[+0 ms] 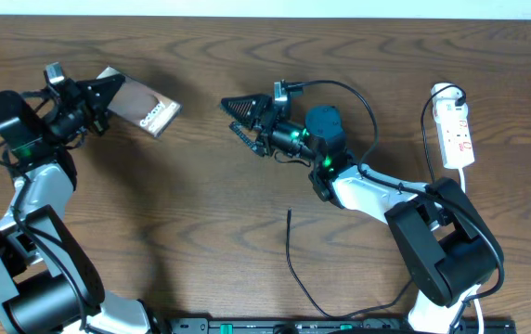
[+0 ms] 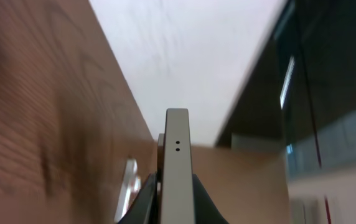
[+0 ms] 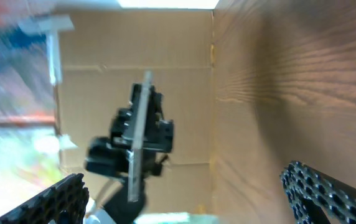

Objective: Plug charger to phone and switch on socket
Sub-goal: 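Move the right gripper down over the black cable's connector end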

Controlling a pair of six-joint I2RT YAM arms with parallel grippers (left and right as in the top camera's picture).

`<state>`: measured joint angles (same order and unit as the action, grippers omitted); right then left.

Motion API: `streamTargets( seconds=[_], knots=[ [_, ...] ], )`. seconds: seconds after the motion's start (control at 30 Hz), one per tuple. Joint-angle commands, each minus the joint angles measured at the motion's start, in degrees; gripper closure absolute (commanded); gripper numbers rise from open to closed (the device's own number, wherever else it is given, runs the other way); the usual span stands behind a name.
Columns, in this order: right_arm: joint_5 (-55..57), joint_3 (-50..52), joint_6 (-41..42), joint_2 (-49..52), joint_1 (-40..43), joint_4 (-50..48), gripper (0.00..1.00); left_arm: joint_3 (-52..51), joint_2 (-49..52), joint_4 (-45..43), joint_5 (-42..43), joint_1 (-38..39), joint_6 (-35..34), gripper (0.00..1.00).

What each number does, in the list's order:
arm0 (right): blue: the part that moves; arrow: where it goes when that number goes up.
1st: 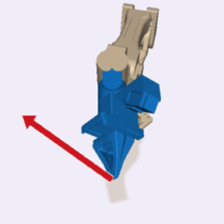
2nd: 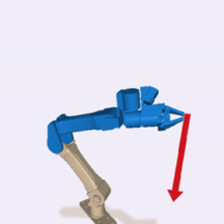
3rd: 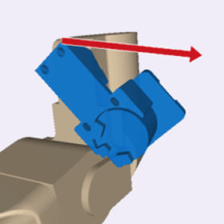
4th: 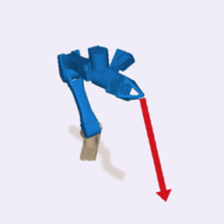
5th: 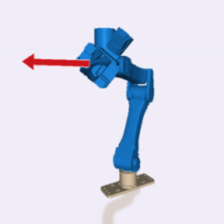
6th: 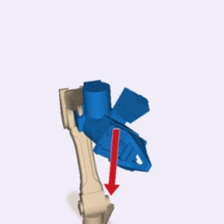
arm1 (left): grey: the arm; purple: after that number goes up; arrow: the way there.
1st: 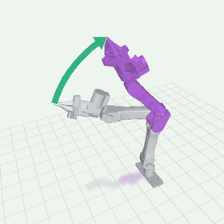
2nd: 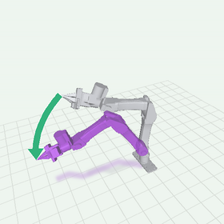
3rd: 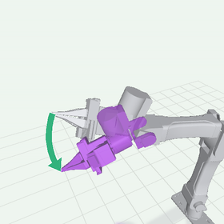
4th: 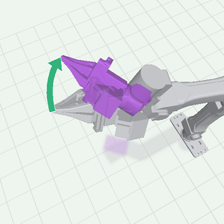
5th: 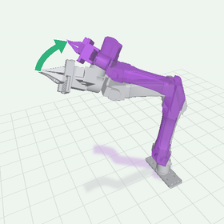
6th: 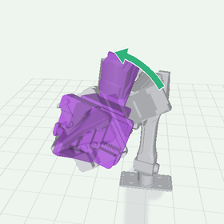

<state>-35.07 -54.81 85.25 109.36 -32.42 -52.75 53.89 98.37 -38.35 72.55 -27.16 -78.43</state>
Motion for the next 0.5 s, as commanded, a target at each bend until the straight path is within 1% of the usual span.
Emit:
streamTargets(
  seconds=[0.0,0.1,0.17,0.27,0.37,0.47],
  knots=[
    [-3.7,-3.5,-10.7,-0.4,1.7,2.4,0.01,0.3,0.0,-3.1,10.8,-0.1,-0.7,0.93],
    [-8.2,-9.0,-14.0,-0.4,3.9,11.8,0.01,0.3,0.0,-4.8,11.3,0.0,-0.7,0.92],
    [-10.3,-13.6,-17.4,-0.4,5.2,21.3,0.01,0.3,0.0,-5.8,11.6,0.0,-0.7,0.93],
    [-9.7,-21.3,-25.0,-0.4,6.4,39.0,0.01,0.3,0.0,-6.1,12.2,0.0,1.1,0.93],
    [-3.1,-29.6,-34.2,-0.4,6.6,60.1,0.01,0.3,0.0,-6.1,12.3,0.0,1.7,0.92],
    [8.4,-37.7,-41.6,-0.4,6.2,80.3,0.01,0.3,0.0,-6.1,12.3,0.0,2.7,0.93]
  ],
)
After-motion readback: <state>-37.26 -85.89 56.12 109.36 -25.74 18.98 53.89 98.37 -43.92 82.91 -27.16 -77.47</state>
